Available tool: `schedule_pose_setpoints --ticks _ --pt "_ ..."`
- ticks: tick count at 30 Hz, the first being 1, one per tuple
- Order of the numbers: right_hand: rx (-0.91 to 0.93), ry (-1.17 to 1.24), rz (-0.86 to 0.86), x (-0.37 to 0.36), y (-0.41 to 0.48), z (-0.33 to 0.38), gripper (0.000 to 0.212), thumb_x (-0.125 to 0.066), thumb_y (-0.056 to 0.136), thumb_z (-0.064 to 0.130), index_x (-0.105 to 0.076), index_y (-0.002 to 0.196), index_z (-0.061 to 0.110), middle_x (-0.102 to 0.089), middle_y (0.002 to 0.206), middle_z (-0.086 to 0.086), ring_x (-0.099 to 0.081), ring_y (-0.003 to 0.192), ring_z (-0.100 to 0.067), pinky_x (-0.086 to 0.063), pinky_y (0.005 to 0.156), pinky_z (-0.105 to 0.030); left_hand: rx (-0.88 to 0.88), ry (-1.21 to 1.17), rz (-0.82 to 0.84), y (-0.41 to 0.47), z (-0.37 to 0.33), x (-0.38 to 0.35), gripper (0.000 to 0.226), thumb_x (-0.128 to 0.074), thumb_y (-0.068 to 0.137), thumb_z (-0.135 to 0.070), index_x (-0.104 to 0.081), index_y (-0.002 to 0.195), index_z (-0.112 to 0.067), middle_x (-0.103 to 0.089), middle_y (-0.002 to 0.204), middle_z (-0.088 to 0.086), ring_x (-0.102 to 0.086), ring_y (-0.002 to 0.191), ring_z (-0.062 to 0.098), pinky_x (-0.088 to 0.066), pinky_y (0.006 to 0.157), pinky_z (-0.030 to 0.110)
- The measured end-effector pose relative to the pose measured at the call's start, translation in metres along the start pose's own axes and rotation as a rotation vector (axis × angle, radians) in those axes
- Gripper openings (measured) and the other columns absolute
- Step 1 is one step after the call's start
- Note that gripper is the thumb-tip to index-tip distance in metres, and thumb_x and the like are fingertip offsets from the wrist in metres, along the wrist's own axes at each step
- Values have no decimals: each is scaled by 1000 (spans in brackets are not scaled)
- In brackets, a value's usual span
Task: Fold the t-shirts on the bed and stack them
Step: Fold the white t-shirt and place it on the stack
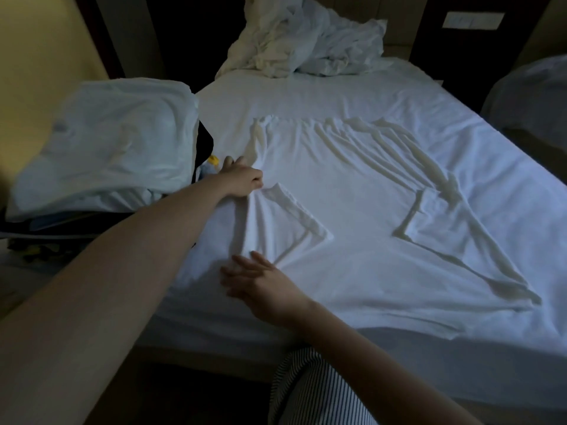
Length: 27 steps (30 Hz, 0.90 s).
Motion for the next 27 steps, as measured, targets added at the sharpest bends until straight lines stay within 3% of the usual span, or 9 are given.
schedule_pose_setpoints --ticks 4,8,11,15,18,21,22,24,27 --pt "-10 -8 46 -15 0 -2 31 -56 86 17 -67 113 6 -60 126 -12 -46 127 -37 -27 108 -52 64 7 -197 -12 -13 -3 23 -33 101 -25 -48 112 -11 -48 124 13 -35 119 30 -27 95 40" --pt "-45 -54 64 10 -18 -2 50 -41 91 35 -49 135 13 -50 139 -7 -38 134 -32 -14 113 -40 16 -102 -461 -48 -39 1 40 -40 95 -28 -47 131 -13 -44 139 9 -38 125 29 -29 98 40" --pt "-23 -248 -79 53 -50 -13 48 -38 91 40 -54 131 17 -58 131 -6 -52 122 -28 -19 109 -36 -109 -127 -348 -79 -73 -25 49 -31 98 -38 -36 144 -22 -30 153 -2 -29 138 20 -22 108 35" --pt "-174 -440 -246 118 -131 -61 41 -36 94 42 -45 129 24 -62 125 -6 -53 117 -24 -24 104 -37 -179 -144 -299 -131 -86 -43 74 -10 84 -53 -33 147 -21 -28 155 0 -23 142 15 -15 110 29" --pt "-394 -514 -86 136 -203 -109 56 -26 90 64 -38 133 30 -57 132 -4 -52 122 -35 -19 105 -41 -250 -122 -253 -167 -96 -58 93 -2 72 -69 -25 149 -22 -21 157 1 -17 145 16 -8 113 30" --pt "-604 -439 212 132 -260 -145 86 -19 66 90 -3 141 52 -15 154 12 -14 143 -28 -9 113 -46 -316 74 -195 -193 -107 -79 114 13 59 -89 -6 152 -25 -4 160 -2 -4 147 16 2 116 37" --pt "-604 -427 270 131 -269 -147 89 -24 61 89 8 138 57 -5 153 14 -6 144 -24 -9 114 -46 -325 136 -184 -198 -109 -83 117 15 56 -91 -2 152 -25 1 160 -2 0 147 17 4 116 39" --pt "-554 -420 241 134 -273 -143 90 -44 67 76 4 140 55 -9 155 8 -9 144 -26 -13 113 -46 -322 206 -167 -201 -110 -86 115 3 57 -92 3 151 -26 5 160 -2 2 147 19 4 116 41" --pt "-625 -382 185 142 -279 -144 94 -66 79 50 2 141 30 -13 156 7 -7 146 -22 -5 114 -42 -264 103 -173 -202 -110 -80 81 -15 78 -65 -6 151 -30 -3 160 -4 -2 147 17 0 117 40"
Point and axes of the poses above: each hand's wrist, its own y-axis towards the middle knuckle, its own x-axis out of the back of the hand, z = x × y, the point moved 10 cm from there along y, towards the middle knuckle
